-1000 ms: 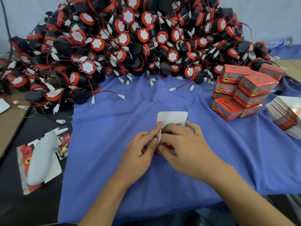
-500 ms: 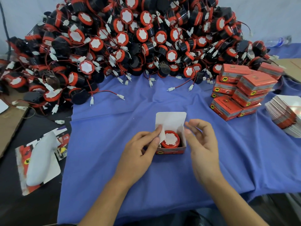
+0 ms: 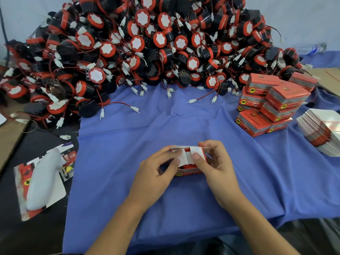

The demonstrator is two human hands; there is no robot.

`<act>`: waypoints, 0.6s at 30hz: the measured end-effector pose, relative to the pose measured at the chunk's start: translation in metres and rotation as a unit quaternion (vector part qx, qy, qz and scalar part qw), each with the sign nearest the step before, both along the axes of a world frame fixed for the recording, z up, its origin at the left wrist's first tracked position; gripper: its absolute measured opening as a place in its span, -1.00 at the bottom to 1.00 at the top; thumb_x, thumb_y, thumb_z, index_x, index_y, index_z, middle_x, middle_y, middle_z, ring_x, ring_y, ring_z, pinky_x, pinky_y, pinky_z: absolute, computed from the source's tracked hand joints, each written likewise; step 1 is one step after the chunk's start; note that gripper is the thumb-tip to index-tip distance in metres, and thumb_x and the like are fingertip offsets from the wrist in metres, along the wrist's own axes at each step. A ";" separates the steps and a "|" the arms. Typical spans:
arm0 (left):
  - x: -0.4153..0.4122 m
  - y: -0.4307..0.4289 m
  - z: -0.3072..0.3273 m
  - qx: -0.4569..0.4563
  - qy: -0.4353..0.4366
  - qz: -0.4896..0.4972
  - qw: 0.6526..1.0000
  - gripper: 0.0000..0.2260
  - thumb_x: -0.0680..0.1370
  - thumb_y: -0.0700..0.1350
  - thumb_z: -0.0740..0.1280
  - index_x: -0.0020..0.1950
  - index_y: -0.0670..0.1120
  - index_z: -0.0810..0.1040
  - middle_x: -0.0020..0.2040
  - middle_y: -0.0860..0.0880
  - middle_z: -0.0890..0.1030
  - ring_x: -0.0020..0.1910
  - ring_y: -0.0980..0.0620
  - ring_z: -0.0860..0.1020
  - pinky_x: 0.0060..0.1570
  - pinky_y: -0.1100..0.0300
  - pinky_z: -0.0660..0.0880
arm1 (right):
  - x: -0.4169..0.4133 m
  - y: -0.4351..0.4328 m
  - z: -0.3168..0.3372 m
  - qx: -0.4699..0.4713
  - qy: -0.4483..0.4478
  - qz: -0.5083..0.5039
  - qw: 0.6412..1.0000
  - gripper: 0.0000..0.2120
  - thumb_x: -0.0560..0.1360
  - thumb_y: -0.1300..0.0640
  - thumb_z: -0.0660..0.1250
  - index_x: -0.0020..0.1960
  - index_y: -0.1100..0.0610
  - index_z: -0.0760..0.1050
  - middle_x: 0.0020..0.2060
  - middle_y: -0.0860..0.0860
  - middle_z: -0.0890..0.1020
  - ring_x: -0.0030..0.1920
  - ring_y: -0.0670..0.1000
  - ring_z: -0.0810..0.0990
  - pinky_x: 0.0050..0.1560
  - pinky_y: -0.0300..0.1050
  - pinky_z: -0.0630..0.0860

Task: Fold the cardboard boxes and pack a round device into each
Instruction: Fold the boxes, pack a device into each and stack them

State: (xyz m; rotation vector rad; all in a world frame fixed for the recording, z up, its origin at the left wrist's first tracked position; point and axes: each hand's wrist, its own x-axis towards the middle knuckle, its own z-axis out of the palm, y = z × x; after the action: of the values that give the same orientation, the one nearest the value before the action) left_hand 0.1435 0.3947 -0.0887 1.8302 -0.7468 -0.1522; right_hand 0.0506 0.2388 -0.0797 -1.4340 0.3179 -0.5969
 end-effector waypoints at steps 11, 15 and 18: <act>0.002 0.006 0.000 -0.024 0.022 -0.001 0.999 -0.75 0.58 0.05 0.39 0.22 0.33 0.56 0.00 0.21 0.65 -0.25 0.15 0.59 -0.26 0.39 0.47 | -0.002 0.002 -0.001 -0.020 0.008 0.022 1.000 -0.86 0.55 0.02 0.35 0.04 0.06 0.53 0.16 -0.15 0.63 0.12 -0.20 0.62 0.04 -0.33 0.52; -0.001 0.005 -0.001 -0.028 0.019 -0.003 0.999 -0.75 0.54 -0.10 0.35 0.14 0.19 0.66 0.20 0.30 0.62 -0.22 0.14 0.57 -0.23 0.38 0.44 | -0.002 -0.001 -0.005 -0.015 0.013 0.026 0.999 -0.78 0.49 0.26 0.24 0.10 0.15 0.55 0.28 0.01 0.58 0.19 -0.21 0.59 0.05 -0.32 0.53; -0.001 0.008 0.001 -0.028 0.018 -0.022 0.999 -0.71 0.49 -0.11 0.27 0.10 0.11 0.68 0.27 0.30 0.60 -0.01 0.11 0.62 -0.15 0.35 0.46 | -0.003 -0.001 -0.005 -0.032 0.033 0.025 0.999 -0.70 0.54 0.44 0.24 0.11 0.13 0.60 0.33 0.03 0.55 0.24 -0.19 0.57 0.05 -0.31 0.53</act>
State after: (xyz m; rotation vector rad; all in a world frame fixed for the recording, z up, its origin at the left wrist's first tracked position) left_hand 0.1425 0.4025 -0.0874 1.7540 -0.7594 -0.1908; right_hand 0.0479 0.2380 -0.0845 -1.5221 0.3169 -0.5235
